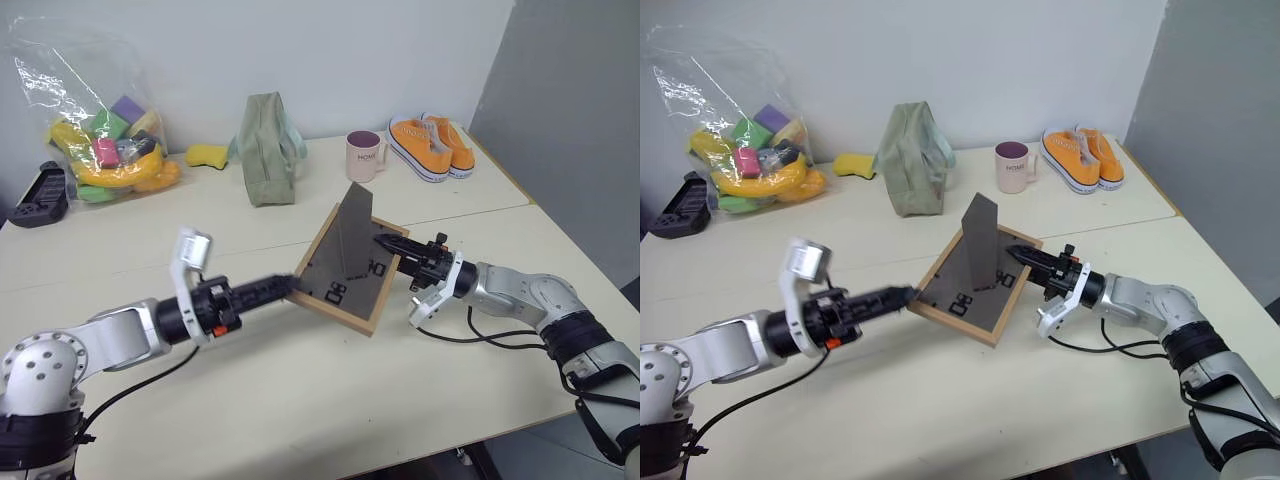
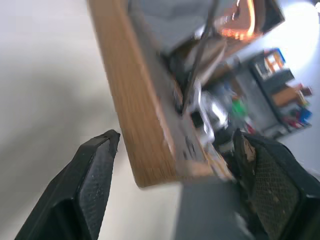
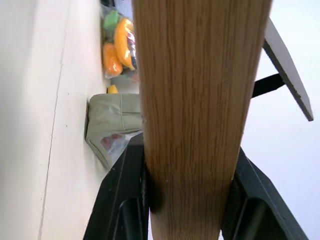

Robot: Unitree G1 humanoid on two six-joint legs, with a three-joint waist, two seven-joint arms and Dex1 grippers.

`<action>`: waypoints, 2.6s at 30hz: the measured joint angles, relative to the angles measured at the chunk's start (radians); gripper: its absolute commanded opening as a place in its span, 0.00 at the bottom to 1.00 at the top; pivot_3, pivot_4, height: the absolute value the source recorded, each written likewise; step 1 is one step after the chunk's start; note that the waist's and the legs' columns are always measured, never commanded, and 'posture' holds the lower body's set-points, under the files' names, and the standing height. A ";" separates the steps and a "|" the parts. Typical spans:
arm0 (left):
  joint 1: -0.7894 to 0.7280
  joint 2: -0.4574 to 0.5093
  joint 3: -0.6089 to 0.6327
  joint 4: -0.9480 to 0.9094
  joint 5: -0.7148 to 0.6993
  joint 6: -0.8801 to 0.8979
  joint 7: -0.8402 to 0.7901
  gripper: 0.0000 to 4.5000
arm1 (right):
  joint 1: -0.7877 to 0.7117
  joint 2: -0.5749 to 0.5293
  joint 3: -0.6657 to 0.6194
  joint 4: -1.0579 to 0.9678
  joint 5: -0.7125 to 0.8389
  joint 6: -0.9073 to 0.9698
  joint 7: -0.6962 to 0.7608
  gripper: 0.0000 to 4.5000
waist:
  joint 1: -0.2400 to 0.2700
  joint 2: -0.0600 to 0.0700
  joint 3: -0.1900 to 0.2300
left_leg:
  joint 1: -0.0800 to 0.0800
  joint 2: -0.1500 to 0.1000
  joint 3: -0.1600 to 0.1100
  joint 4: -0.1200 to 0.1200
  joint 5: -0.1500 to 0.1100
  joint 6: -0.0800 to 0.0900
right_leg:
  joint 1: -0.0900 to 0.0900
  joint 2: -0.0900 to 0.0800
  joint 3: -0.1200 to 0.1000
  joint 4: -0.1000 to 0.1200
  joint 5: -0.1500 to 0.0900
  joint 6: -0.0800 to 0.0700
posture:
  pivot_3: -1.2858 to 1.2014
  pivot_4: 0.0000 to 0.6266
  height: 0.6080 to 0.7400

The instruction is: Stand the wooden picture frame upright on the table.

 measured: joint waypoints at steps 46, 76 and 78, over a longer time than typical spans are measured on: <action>0.563 -0.038 0.289 -0.430 0.383 -0.323 -0.247 0.86 | 0.157 0.552 -0.230 0.082 1.234 1.119 1.393 0.31 | 0.040 0.004 0.002 | -0.002 -0.002 -0.009 -0.003 -0.001 0.000 | 0.002 -0.004 -0.004 -0.005 0.001 0.000 | 0.52 0.24 1.00; 0.495 0.016 0.287 -0.385 0.329 -0.314 -0.208 0.86 | 0.232 0.515 -0.236 -0.074 1.178 1.232 1.477 0.31 | 0.040 0.004 0.002 | 0.000 -0.001 -0.009 -0.011 -0.001 0.000 | 0.002 -0.004 -0.004 -0.008 0.001 -0.001 | 0.52 0.24 1.00; 0.494 0.016 0.287 -0.385 0.329 -0.310 -0.209 0.86 | 0.232 0.517 -0.236 -0.074 1.178 1.233 1.475 0.38 | 0.040 0.004 0.002 | 0.000 -0.001 -0.009 -0.011 -0.001 0.000 | 0.002 -0.004 -0.004 -0.008 0.001 -0.001 | 0.52 0.24 1.00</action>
